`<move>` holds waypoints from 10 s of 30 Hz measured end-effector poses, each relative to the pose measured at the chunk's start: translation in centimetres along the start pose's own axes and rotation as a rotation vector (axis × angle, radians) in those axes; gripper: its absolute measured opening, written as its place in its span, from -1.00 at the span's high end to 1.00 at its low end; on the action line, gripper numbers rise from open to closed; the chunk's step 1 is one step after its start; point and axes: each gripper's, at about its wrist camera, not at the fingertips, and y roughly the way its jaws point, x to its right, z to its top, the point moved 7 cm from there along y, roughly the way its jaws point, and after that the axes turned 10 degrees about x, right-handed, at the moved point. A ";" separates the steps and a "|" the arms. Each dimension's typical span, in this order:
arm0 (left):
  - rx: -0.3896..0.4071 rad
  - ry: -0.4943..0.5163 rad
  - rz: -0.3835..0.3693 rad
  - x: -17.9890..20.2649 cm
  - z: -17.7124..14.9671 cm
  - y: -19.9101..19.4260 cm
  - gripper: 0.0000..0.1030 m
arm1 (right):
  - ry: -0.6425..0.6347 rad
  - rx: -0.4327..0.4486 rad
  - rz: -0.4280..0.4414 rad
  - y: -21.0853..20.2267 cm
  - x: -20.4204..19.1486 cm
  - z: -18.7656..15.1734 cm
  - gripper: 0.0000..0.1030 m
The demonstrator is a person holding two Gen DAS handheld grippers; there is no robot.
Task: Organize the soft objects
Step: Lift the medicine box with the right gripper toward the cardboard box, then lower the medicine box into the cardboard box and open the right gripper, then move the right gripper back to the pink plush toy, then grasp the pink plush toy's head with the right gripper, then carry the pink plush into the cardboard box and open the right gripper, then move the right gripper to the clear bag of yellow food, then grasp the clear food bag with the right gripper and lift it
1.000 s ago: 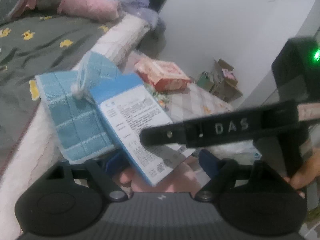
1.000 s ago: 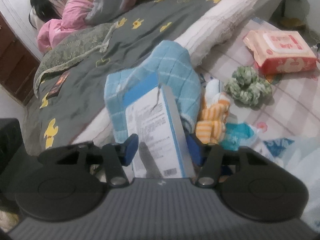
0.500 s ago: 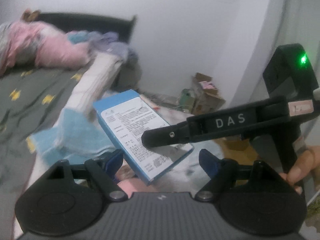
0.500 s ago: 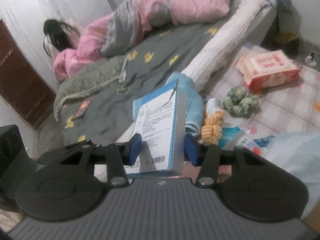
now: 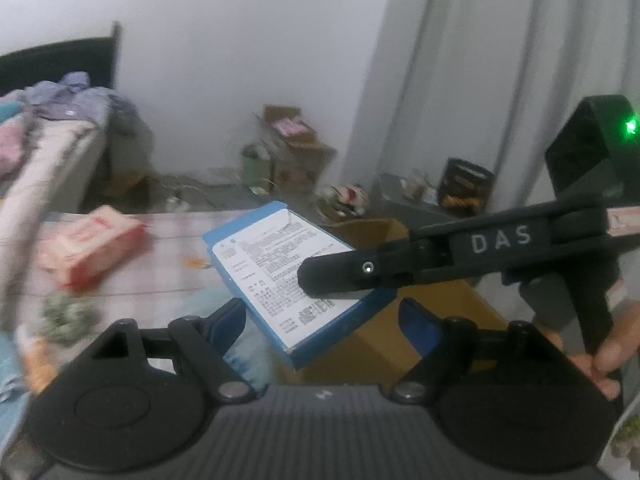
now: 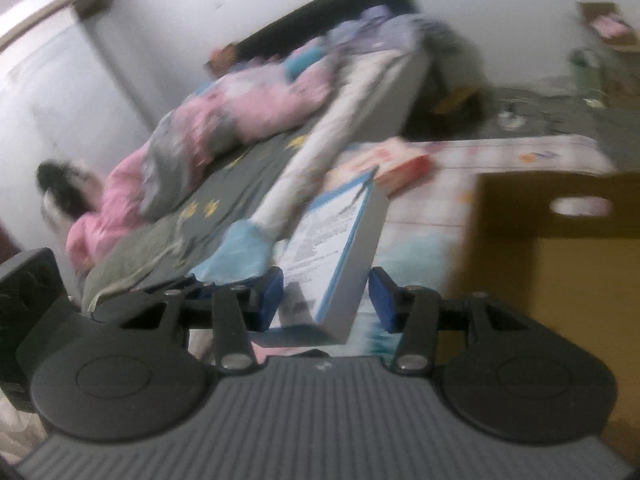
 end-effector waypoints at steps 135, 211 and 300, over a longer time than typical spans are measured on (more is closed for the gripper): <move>-0.117 -0.145 0.306 -19.5 -14.4 -9.9 -0.66 | -0.015 -0.468 -0.055 20.9 -12.6 -16.5 -0.38; -0.075 -0.049 0.177 -7.2 1.8 4.7 -0.76 | 0.376 0.049 -0.335 3.1 21.6 -0.1 -0.40; -0.196 -0.294 0.421 -21.8 -18.8 -18.1 0.20 | -0.045 -0.489 0.029 21.1 -15.9 -21.4 -0.17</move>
